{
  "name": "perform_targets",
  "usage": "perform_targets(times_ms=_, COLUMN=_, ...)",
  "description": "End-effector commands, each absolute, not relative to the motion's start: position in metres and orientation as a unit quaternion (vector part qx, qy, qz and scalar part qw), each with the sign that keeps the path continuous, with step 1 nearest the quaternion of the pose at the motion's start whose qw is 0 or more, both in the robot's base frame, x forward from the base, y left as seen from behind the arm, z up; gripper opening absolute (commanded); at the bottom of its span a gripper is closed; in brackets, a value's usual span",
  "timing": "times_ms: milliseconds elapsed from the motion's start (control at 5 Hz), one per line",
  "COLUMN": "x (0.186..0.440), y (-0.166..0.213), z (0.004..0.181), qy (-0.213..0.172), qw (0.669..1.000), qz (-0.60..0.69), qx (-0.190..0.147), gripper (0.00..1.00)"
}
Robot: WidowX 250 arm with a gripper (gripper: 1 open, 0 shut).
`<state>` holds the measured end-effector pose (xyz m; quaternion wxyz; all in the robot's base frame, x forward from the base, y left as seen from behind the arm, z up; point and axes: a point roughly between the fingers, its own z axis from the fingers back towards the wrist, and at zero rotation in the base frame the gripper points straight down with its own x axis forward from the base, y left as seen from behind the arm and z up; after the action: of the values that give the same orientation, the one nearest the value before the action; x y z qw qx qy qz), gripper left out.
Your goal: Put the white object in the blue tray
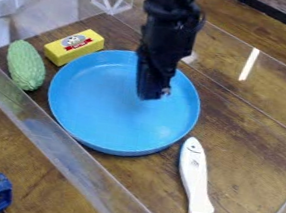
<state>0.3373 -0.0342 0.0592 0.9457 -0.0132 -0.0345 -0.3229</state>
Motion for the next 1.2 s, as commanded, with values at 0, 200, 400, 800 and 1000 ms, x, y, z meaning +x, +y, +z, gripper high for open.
perform_targets(times_ms=0, x=0.334, y=-0.052, z=0.077, qy=-0.073, qw=0.949, qz=-0.306, qx=0.009, gripper=1.00)
perform_targets(times_ms=200, x=0.319, y=-0.068, z=0.054, qy=-0.078, qw=0.949, qz=-0.305, qx=0.017, gripper=1.00)
perform_targets(times_ms=400, x=0.304, y=-0.082, z=0.043, qy=-0.086, qw=0.947, qz=-0.307, qx=0.025, gripper=1.00)
perform_targets(times_ms=800, x=0.311, y=-0.074, z=0.042, qy=-0.099, qw=0.952, qz=-0.287, qx=0.027, gripper=1.00)
perform_targets(times_ms=1000, x=0.315, y=-0.069, z=0.042, qy=-0.106, qw=0.954, qz=-0.278, qx=0.024, gripper=1.00)
